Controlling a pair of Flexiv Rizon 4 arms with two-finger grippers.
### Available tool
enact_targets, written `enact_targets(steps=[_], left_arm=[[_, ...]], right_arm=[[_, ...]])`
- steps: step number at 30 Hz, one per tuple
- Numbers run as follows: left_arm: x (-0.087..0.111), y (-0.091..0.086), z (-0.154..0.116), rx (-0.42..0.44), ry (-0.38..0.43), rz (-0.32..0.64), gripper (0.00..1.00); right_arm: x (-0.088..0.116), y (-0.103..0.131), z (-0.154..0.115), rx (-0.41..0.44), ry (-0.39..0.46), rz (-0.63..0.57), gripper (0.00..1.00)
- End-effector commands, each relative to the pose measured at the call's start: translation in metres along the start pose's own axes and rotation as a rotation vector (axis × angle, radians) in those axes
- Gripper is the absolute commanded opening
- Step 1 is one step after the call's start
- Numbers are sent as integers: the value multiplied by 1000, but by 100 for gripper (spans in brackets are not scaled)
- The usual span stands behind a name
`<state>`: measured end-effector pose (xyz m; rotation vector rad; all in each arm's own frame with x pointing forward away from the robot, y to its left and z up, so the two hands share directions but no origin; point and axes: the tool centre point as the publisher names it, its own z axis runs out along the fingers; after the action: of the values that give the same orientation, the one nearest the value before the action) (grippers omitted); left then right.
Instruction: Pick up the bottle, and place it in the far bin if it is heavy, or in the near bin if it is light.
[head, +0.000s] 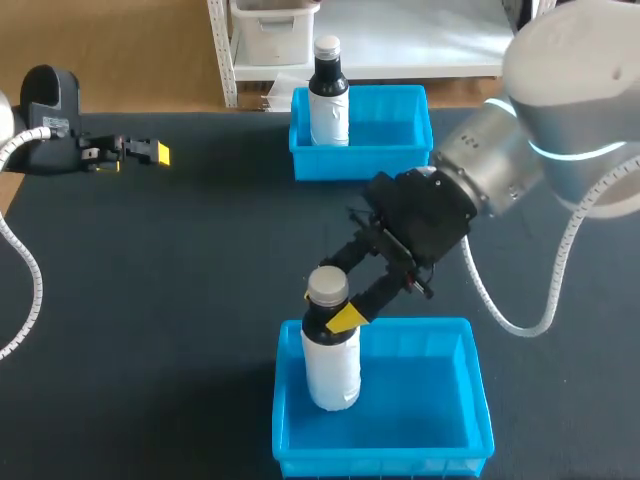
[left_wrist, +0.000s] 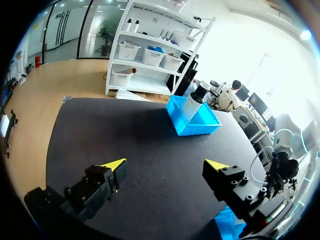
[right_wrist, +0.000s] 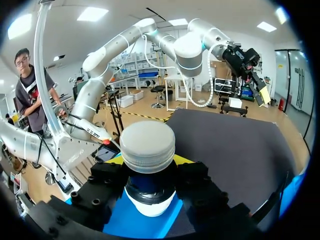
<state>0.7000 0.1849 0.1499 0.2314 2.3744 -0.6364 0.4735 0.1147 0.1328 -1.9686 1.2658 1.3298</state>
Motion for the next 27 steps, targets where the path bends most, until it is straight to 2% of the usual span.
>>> enact_targets(steps=[1,8,15,18,22,27], left_arm=[[0,0,0,0,0,0,100],[0,0,0,0,0,0,100],[0,0,0,0,0,0,100],[0,0,0,0,0,0,100],[0,0,0,0,0,0,100],[0,0,0,0,0,0,100]], right_arm=[[2,-2,0,-10,8,0,100],[0,2,-5,-55,38,-13,100],[18,15,-44,-44,128,32,100],[28,17,-68,-2,176,67,100],[46,6,-99,95,223,162,100],[62,-16,-130,206,183,280,100]])
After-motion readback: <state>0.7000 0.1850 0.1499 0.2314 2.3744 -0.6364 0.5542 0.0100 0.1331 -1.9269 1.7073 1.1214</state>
